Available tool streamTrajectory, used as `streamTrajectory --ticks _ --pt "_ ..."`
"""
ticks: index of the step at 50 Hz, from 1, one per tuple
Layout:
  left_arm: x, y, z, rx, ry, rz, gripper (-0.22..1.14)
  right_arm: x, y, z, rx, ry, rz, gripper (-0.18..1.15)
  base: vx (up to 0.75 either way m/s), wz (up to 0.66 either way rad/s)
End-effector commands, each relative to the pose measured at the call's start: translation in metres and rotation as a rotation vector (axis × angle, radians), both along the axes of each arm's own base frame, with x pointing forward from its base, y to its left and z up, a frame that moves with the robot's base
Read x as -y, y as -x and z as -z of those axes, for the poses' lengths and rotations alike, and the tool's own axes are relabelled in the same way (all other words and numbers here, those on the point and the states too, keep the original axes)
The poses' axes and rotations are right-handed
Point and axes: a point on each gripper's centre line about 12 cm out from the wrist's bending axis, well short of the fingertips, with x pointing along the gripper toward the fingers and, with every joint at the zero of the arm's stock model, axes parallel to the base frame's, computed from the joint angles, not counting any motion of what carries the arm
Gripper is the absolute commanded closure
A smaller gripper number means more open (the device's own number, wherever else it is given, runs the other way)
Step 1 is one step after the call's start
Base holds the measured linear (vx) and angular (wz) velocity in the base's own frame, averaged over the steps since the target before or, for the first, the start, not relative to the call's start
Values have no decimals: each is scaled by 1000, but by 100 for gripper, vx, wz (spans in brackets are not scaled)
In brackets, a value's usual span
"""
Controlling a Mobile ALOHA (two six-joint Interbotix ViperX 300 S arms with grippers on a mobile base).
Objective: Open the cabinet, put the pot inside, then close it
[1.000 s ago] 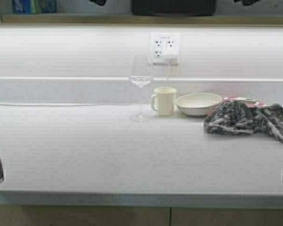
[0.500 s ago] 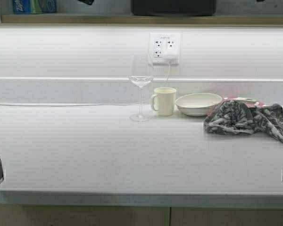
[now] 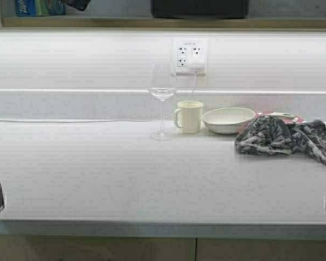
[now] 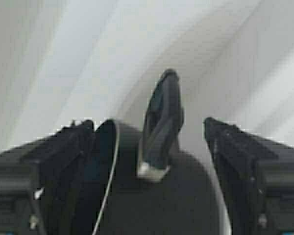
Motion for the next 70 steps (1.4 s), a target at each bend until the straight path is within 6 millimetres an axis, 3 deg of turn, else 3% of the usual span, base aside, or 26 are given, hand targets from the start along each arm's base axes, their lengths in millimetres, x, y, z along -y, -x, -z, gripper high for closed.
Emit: streamTrajectory --ticks 1,7,11,13,17,20,24,28,38,43,55,70 --pt "-2 18 -15 44 -21 21 19 1 26 -15 47 9 -3 5 -1 0" --pt "0 33 -16 50 -49 50 65 -9 49 -9 43 74 -35 30 -2 0" --pt "3 44 -17 54 -78 70 94 -22 68 -4 39 133 -72 63 -4 -1" --pt "3 50 -17 54 -101 76 100 -28 78 -1 37 165 -90 78 -5 -2" --pt "5 65 -12 41 -162 87 92 -39 99 3 45 252 -127 100 -6 -3" --pt "4 76 -8 21 -230 89 86 -46 113 4 58 336 -155 98 -8 -4" --pt "2 88 -3 -19 -364 88 87 -55 134 2 78 462 -189 89 -9 -4" --pt "-1 99 3 -85 -552 100 88 -61 150 0 67 592 -218 88 -11 -5" --pt "-6 116 8 -169 -900 123 88 -56 173 -1 -29 828 -239 89 -14 -5" --pt "-11 118 9 -181 -941 95 88 -55 172 2 -42 846 -242 89 -15 -4" --pt "-26 131 24 -228 -963 85 88 -39 176 39 -153 866 -237 89 -16 1" --pt "-53 128 19 -266 -958 17 88 -36 176 31 -151 864 -218 89 -25 7"
